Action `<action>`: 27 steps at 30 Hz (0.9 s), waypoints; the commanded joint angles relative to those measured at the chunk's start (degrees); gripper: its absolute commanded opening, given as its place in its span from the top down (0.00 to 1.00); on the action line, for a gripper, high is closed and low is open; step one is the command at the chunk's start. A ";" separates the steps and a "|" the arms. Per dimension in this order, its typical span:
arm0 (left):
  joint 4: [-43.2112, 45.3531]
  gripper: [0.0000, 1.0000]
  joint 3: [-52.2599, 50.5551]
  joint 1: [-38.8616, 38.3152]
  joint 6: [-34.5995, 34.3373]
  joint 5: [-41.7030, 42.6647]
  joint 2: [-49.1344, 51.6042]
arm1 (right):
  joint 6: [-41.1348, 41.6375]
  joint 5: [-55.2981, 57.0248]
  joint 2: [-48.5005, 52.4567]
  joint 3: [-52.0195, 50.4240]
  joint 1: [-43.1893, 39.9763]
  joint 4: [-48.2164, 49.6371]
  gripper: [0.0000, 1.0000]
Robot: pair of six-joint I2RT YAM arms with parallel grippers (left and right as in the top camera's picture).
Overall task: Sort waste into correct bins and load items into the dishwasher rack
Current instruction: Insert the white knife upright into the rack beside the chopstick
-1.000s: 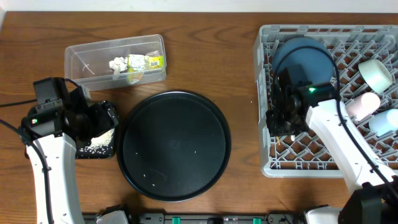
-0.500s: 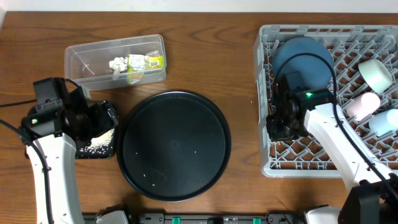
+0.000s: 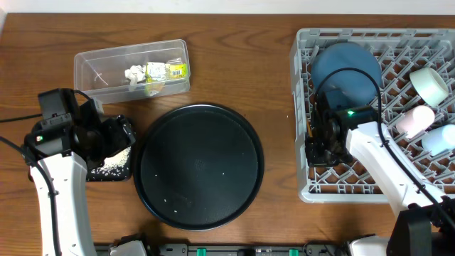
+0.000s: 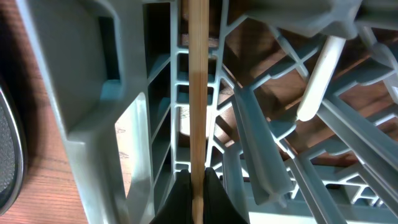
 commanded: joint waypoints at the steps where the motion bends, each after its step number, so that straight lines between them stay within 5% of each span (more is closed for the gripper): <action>1: -0.15 0.16 0.22 0.28 -0.15 -0.13 0.17 | 0.68 -0.07 -0.39 0.07 0.33 -0.46 0.99; 15: -0.13 0.17 0.17 0.28 -0.17 -0.13 0.39 | 0.61 -3.15 -2.91 1.70 0.33 -7.13 0.98; 17: -0.15 0.17 0.17 0.28 -0.17 -0.13 0.39 | 0.11 -6.54 -2.91 1.70 0.33 -7.19 0.92; 19: -0.13 0.16 0.17 0.28 -0.17 -0.13 0.39 | -1.99 -9.18 -2.91 1.70 0.33 -7.41 0.74; 27: -0.11 0.17 0.17 0.28 -0.17 -0.13 0.39 | -3.50 -10.03 -2.93 1.70 0.33 -10.56 0.61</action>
